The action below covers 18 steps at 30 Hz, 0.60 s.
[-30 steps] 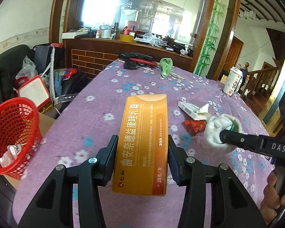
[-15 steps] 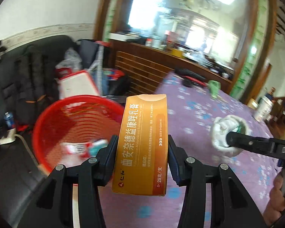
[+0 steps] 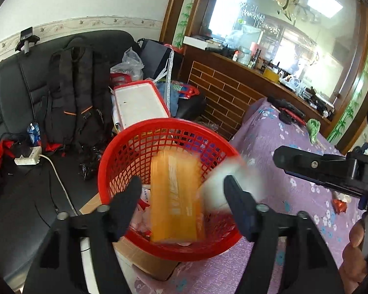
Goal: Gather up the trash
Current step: 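Drop the orange box into the red wastebasket with the left tool while the right tool drops the cloth bag, then move both open tools back over the table toward the remaining trash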
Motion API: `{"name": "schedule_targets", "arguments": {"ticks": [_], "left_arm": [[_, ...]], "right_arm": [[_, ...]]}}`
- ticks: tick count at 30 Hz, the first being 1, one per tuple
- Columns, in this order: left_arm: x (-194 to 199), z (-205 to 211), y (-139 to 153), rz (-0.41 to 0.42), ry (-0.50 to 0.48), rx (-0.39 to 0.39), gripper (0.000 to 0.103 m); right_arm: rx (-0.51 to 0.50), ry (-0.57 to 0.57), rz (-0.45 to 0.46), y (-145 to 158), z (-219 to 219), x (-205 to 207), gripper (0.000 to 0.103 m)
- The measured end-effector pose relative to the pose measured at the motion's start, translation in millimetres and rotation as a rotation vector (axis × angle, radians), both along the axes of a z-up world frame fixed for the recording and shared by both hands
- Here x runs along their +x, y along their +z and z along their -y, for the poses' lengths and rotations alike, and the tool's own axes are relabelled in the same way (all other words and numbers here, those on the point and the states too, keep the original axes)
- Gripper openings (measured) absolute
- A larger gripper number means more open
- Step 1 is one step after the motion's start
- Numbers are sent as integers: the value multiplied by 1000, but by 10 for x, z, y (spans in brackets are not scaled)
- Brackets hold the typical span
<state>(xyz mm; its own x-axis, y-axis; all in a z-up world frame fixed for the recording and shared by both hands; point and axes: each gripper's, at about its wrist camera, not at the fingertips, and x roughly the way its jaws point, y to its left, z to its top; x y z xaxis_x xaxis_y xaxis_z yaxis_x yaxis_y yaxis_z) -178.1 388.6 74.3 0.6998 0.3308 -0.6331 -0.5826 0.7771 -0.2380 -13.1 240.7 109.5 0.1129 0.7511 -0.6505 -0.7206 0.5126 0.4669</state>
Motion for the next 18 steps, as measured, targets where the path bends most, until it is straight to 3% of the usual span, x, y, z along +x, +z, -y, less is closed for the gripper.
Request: {"name": "schedule_targets", "arguments": {"ticks": [3,8,13,18], "left_arm": [[-24,94,54,3,0,40,69],[93,514,108,13,-97,58,70],[418,1232,25,-13,-257,82,72],[786,1977,-176,-72,-452,51,72]], "right_arm": [[30,-32,1,58,264,24,46],[36,-115,25,85,891,53,49],[19,-230,-2,-42,1685,173,50],[2,-371,-37,-122,2521,416,50]]}}
